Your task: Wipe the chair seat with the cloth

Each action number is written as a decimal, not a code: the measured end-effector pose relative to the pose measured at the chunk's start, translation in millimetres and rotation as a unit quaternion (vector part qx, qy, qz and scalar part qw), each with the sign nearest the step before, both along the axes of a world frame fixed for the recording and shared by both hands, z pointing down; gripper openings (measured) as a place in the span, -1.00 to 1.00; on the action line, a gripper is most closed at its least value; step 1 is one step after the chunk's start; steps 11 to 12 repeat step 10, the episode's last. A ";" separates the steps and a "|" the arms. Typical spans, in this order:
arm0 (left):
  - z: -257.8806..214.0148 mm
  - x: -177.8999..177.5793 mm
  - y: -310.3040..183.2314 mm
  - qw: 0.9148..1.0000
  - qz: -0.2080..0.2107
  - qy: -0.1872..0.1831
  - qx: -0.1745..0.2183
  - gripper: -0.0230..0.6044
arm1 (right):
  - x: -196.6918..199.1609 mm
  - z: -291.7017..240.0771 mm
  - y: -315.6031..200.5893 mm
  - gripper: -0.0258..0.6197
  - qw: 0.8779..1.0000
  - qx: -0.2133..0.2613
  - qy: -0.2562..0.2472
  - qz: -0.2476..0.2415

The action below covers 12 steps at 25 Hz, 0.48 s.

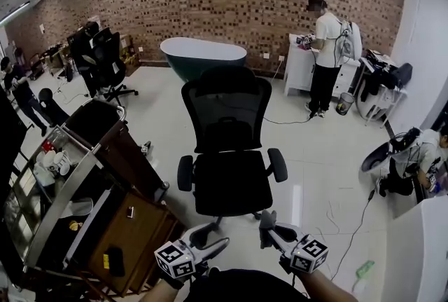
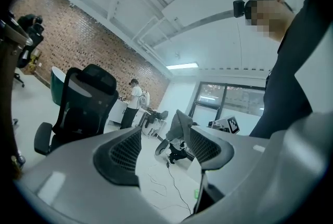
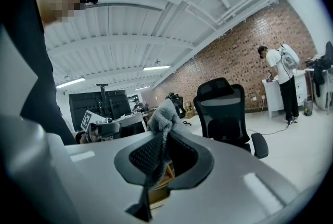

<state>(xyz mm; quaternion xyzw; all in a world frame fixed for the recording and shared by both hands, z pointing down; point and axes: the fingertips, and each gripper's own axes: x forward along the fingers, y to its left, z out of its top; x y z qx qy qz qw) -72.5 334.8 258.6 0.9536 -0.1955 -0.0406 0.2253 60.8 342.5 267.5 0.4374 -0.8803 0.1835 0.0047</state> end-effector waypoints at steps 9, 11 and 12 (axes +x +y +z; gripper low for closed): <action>-4.9 -5.1 -0.2 1.000 -0.024 -0.003 0.016 0.10 | 1.2 -8.3 -1.9 -0.82 1.000 0.019 -0.006 -0.016; -4.8 -4.8 0.4 1.000 -0.025 -0.001 0.017 0.10 | 2.0 -8.4 -1.6 -0.82 1.000 0.019 -0.006 -0.016; -4.8 -4.8 0.4 1.000 -0.025 -0.001 0.017 0.10 | 2.0 -8.4 -1.6 -0.82 1.000 0.019 -0.006 -0.016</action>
